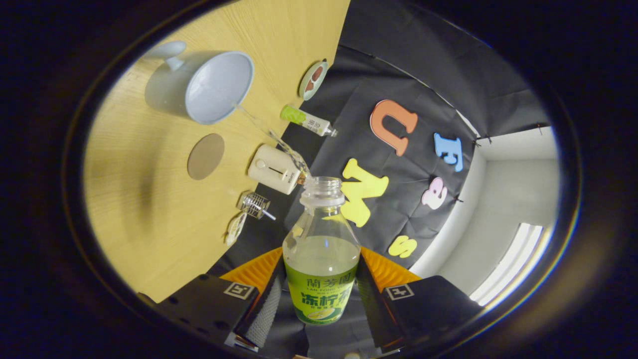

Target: Take the bottle from table, then pour the juice into the cup, finally place the bottle on the coaster

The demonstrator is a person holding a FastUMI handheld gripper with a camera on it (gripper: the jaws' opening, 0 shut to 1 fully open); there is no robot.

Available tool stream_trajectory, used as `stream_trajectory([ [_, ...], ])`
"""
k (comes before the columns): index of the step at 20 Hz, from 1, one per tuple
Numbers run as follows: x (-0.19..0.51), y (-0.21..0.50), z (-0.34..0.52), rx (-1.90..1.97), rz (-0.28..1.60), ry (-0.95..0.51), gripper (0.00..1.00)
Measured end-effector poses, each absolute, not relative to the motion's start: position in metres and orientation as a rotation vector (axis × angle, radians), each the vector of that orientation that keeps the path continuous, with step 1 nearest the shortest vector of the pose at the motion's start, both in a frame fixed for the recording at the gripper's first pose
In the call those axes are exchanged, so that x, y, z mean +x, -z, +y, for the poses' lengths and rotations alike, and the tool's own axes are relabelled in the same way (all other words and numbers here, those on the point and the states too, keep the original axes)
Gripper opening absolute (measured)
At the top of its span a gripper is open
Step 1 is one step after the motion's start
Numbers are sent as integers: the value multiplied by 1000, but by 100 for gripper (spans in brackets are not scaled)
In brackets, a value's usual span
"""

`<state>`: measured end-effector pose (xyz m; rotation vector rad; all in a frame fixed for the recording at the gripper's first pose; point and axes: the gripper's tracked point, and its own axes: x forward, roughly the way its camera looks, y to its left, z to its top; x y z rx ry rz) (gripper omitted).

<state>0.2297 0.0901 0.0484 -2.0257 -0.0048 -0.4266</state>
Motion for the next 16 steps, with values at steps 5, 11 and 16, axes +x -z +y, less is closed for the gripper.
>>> stream_trajectory([
  [5,228,-58,97,-2055,-45,447,80],
  [11,228,-70,99,-2095,-71,483,80],
  [16,227,-79,107,-2136,-120,511,80],
])
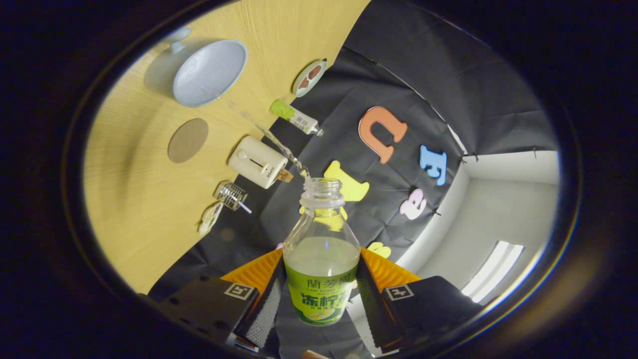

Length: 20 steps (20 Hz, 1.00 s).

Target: Take the bottle from table, then pour the juice into the cup, finally place the bottle on the coaster

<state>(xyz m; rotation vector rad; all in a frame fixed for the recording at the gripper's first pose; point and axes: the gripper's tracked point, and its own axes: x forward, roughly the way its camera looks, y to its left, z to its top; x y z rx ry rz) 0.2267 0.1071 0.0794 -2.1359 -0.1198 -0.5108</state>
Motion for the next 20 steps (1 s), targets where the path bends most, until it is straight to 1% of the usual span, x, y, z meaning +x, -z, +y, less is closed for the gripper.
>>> stream_trajectory([
  [7,224,-86,116,-2178,-184,544,80],
  [11,219,-93,126,-2197,-265,560,80],
  [20,211,-97,142,-2232,-319,559,80],
])
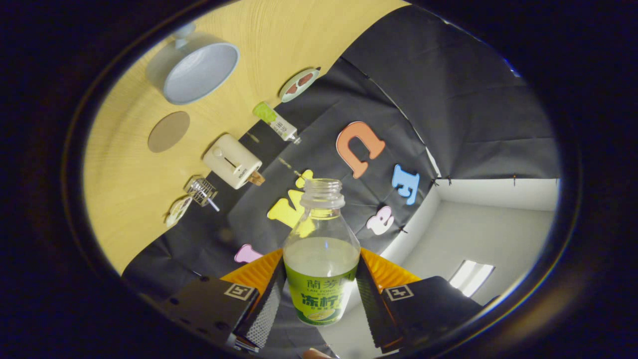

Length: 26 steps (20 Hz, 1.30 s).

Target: Take the bottle from table, then pour the juice into the cup, finally place the bottle on the coaster

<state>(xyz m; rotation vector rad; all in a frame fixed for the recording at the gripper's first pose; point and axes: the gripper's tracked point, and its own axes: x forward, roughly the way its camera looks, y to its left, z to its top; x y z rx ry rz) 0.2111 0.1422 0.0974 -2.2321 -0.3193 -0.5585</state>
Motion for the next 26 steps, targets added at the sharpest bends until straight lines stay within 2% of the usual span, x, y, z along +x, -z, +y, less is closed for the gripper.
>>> stream_trajectory([
  [8,211,-100,143,-2217,-308,554,80],
  [12,217,-84,133,-2087,-225,470,80],
  [18,228,-49,119,-1650,-2,278,81],
  [26,244,-31,107,-961,159,131,81],
])
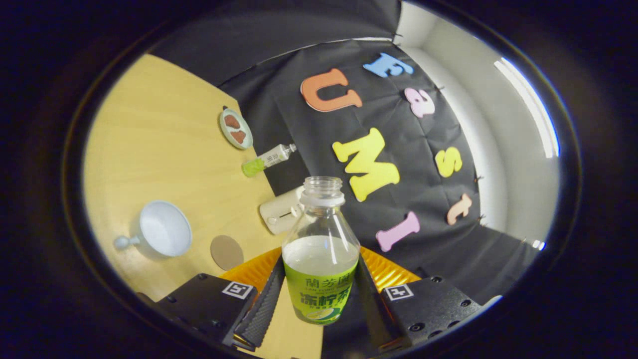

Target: Take the bottle from table, then pour the juice into the cup, finally place the bottle on the coaster

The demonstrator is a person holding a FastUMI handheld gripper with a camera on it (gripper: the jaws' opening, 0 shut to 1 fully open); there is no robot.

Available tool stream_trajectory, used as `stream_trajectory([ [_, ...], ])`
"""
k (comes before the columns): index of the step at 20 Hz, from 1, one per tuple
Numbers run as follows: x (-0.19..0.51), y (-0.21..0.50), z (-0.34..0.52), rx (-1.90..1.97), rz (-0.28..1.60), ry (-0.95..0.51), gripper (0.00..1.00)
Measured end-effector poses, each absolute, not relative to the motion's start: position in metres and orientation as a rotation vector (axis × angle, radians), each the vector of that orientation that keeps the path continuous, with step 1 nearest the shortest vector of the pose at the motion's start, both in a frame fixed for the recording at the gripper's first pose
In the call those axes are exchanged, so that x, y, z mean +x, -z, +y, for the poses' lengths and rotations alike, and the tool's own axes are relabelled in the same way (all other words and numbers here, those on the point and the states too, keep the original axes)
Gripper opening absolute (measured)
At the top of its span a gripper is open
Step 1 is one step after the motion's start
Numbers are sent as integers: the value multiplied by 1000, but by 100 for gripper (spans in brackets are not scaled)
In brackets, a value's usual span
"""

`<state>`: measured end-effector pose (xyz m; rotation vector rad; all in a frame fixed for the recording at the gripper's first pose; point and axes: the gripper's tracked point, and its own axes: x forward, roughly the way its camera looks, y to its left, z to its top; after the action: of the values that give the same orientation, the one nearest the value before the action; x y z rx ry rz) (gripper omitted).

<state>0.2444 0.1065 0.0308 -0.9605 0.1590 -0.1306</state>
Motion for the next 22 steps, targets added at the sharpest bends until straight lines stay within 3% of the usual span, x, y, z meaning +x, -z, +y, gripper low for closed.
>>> stream_trajectory([
  [8,276,-21,88,-458,253,114,81],
  [17,322,-18,103,-158,13,71,81],
  [22,353,9,106,-40,2,54,81],
])
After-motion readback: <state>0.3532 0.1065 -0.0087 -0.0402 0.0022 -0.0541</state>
